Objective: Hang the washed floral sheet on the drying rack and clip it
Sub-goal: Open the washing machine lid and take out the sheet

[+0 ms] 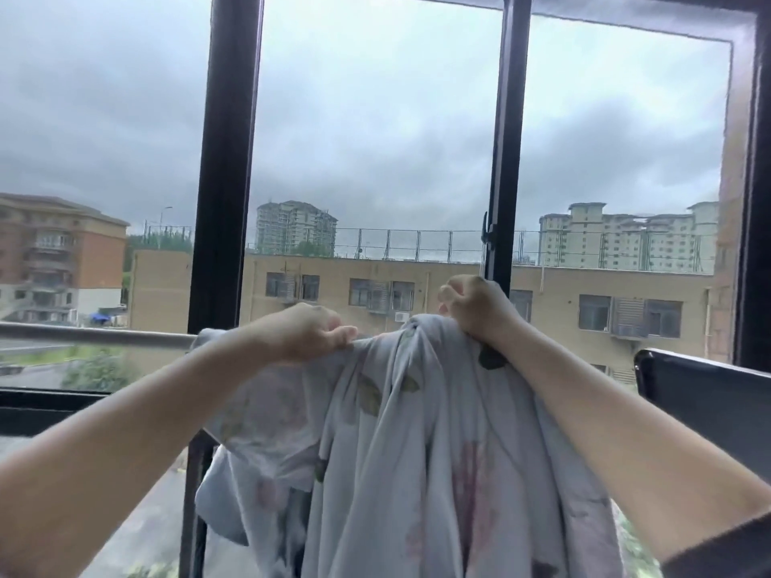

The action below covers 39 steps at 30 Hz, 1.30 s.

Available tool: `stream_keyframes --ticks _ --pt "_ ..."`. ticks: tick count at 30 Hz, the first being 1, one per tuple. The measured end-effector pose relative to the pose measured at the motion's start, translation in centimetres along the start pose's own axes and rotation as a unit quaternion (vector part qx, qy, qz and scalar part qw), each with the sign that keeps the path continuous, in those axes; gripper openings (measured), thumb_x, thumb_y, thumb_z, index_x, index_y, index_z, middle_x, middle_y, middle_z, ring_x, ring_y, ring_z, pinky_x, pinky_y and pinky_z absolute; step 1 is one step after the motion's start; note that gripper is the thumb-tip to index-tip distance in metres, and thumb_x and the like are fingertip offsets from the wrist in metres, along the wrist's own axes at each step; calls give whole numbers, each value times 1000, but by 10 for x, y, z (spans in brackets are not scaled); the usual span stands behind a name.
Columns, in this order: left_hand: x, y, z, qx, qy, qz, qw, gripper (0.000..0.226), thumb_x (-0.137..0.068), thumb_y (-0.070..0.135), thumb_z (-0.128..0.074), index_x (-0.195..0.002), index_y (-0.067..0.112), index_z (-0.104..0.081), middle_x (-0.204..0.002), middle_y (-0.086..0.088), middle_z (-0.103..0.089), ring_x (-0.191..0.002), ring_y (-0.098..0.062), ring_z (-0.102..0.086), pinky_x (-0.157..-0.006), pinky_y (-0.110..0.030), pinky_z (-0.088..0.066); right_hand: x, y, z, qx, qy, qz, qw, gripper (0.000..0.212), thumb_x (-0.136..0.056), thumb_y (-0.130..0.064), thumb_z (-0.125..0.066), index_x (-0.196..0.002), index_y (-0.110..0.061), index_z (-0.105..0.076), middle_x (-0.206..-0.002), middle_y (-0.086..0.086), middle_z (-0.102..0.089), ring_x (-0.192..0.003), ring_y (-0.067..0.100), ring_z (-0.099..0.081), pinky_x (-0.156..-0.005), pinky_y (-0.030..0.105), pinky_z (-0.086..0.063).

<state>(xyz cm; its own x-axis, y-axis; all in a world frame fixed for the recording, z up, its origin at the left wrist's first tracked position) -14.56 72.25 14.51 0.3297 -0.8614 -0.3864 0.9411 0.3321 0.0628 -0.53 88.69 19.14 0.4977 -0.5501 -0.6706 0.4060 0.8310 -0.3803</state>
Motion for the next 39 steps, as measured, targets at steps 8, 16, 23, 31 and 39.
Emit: stream_keyframes --ticks 8,16,23,31,39 --pt "41 44 15 116 216 -67 967 22 -92 19 -51 -112 20 -60 -107 3 -65 -90 -15 -63 -79 -31 -52 69 -18 18 9 32 86 996 27 -95 -31 -40 -99 -18 -63 -100 5 -68 -92 24 -60 -80 35 -48" --pt "84 108 -27 200 383 -102 896 50 -80 21 -38 -128 16 -53 -143 -3 -46 -135 -17 -36 -111 -48 -29 161 12 33 75 146 133 977 45 -91 -31 -38 -133 -22 -50 -138 -5 -51 -132 14 -40 -112 37 -27" --pt "125 163 -104 131 333 -58 932 44 -80 27 -48 -121 16 -58 -146 -12 -38 -144 -32 -13 -111 -58 -21 248 75 23 76 88 70 991 49 -87 -28 -39 -133 -15 -51 -142 6 -46 -131 23 -44 -104 43 -39" --pt "179 240 -159 268 237 -49 933 29 -80 14 -55 -108 14 -61 -131 -7 -51 -122 -23 -47 -94 -32 -42 344 112 72 43 90 22 995 43 -90 -28 -41 -131 -18 -51 -136 -4 -50 -126 14 -46 -102 37 -40" --pt "251 379 -221 334 139 -84 929 23 -78 20 -51 -98 21 -62 -118 3 -57 -114 -19 -51 -104 -62 -29 479 194 140 55 74 -85 992 42 -88 -28 -39 -124 -14 -56 -126 -1 -56 -119 13 -50 -99 38 -44"
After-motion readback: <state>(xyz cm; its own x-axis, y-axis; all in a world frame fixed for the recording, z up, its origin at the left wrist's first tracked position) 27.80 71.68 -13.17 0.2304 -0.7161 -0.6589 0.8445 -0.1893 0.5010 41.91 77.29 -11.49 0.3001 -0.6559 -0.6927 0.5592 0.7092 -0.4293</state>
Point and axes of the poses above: each hand's wrist, its own x-axis away from the middle knuckle, its own z-axis out of the back of the hand, y = z × x, the point moved 9 cm from there along -x, towards the middle knuckle
